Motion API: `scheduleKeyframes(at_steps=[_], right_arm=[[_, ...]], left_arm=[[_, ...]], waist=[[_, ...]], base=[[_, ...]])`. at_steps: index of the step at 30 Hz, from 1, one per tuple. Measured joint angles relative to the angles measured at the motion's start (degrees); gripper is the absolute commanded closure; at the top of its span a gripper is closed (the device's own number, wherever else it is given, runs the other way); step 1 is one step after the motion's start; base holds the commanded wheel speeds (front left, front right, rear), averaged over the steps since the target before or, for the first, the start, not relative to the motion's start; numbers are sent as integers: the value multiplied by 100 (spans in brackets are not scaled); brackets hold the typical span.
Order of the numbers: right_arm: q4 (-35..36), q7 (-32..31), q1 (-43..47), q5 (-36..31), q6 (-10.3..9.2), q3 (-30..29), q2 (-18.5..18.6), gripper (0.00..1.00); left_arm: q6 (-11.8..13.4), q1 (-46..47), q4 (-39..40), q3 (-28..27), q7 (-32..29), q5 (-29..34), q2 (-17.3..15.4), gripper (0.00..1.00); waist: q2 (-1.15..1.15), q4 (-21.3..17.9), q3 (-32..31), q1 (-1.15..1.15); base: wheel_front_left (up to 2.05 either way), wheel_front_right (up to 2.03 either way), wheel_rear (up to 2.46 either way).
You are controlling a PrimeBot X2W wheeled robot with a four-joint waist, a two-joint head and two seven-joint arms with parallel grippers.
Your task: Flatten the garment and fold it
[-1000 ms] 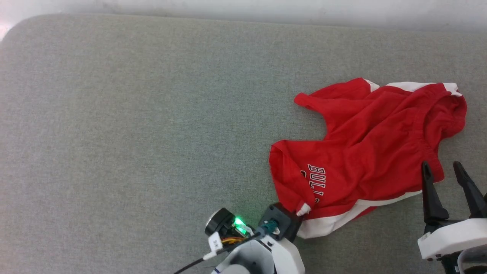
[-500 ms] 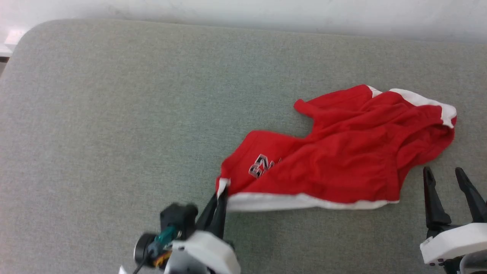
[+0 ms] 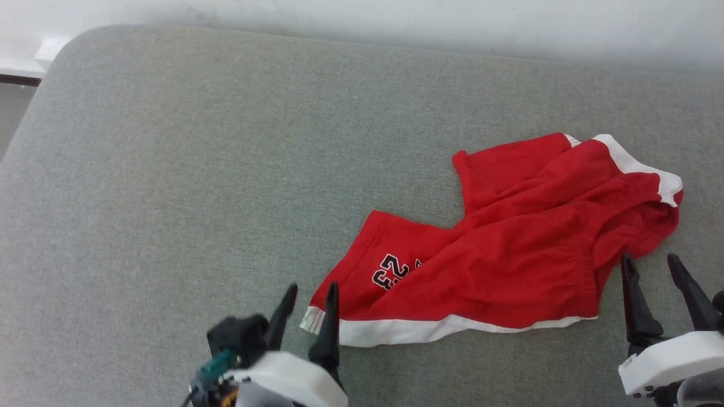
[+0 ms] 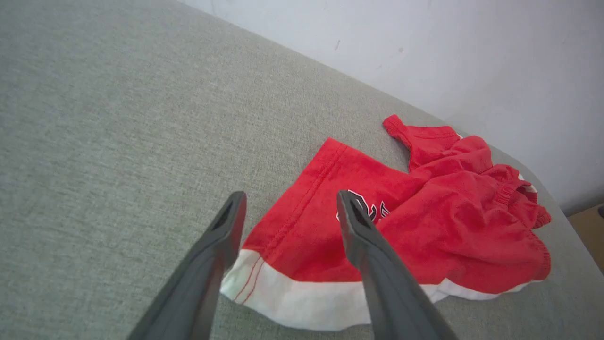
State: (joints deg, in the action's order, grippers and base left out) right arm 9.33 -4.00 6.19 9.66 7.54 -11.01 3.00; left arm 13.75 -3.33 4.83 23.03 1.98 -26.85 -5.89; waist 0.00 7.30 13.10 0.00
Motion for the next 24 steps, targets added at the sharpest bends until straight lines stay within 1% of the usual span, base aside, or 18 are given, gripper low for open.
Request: scheduleKeyframes(at_steps=[4, 5, 8, 14, 17, 20, 24], right_arm=[[-3, -1, -2, 2, 0, 55, 0, 0], [-7, -2, -3, 2, 0, 68, -1, 0], [-27, -3, -14, 3, 0, 111, 0, 0], [-66, -8, -65, 11, 0, 176, -1, 0], [-88, -5, -119, 16, 0, 168, 0, 0], [-107, -1, -120, 46, 0, 165, 1, 0], [-119, 0, -123, 52, 0, 178, 1, 0]], left_arm=[[-18, 445, 94, 20, -112, 233, -233, 0], [-62, 588, 81, 68, -175, 343, -327, 0], [-223, 1023, -75, 178, -371, 487, -455, 0], [-626, 1822, -769, 455, -826, 632, -577, 0], [-766, 2085, -1157, 564, -1084, 650, -642, 0], [-831, 2241, -1497, 619, -1269, 666, -693, 0], [-861, 2372, -1917, 632, -1315, 681, -723, 0]], waist=[[0, -60, 20, 0], [0, -87, 30, 0], [0, -181, 75, 1], [0, -417, 187, 1], [0, -542, 244, 1], [0, -647, 292, 1], [0, -737, 354, 1]], base=[[0, 0, 0], [0, 0, 0], [0, 0, 0], [0, 0, 0], [0, 0, 0], [0, 0, 0], [0, 0, 0]])
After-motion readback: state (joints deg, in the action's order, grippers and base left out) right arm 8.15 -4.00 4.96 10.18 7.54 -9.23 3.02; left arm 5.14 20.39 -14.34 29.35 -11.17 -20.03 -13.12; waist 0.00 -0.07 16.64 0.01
